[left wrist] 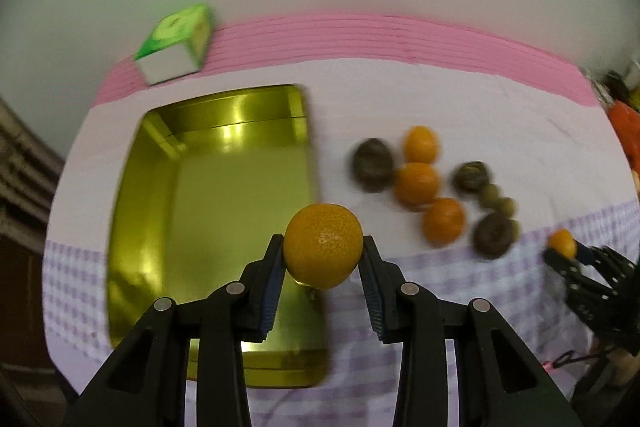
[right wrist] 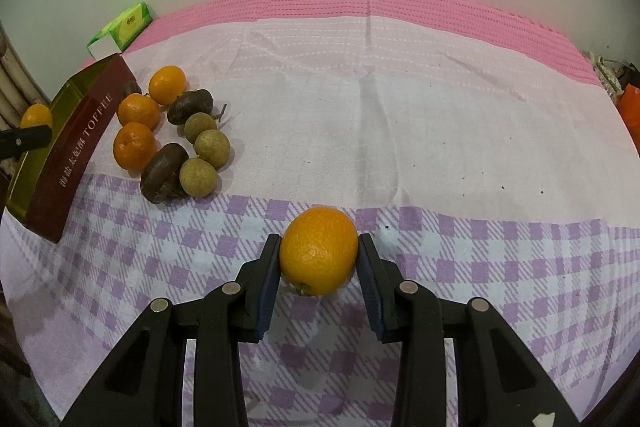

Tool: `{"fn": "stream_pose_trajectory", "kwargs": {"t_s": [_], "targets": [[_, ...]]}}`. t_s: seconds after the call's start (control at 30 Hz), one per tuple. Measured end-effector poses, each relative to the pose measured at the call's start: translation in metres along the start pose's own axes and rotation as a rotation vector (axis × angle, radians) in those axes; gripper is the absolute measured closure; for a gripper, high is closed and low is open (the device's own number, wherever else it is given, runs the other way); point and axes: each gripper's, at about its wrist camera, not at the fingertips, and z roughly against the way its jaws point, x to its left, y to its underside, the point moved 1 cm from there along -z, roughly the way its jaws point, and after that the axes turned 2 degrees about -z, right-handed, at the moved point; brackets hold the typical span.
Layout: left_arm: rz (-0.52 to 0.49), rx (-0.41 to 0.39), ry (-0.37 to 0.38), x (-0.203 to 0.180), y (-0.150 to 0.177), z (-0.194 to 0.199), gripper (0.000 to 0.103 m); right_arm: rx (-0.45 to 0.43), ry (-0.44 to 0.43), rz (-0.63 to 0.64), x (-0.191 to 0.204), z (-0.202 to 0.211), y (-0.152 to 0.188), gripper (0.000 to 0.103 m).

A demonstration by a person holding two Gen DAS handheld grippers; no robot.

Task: Organize fruits
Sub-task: 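Carry the orange over the tin tray with the left gripper and release it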

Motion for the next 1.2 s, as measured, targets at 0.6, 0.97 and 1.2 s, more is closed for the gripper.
{"fn": "stream_pose_trajectory", "kwargs": {"t_s": [0.6, 0.97, 1.2], "targets": [[0.098, 0.087, -0.109, 0.079, 0.038, -0.035, 0.065, 0.008, 0.042, 0.015, 0.005, 0.000, -0.002, 0.068], [0.115, 0.120, -0.115, 0.085, 0.044, -0.051, 0.065, 0.013, 0.057, 0.018, 0.008, -0.001, -0.002, 0.068], [0.114, 0.129, -0.116, 0.087, 0.046, -0.055, 0.065, 0.015, 0.061, 0.018, 0.009, -0.002, -0.003, 0.068]]}}
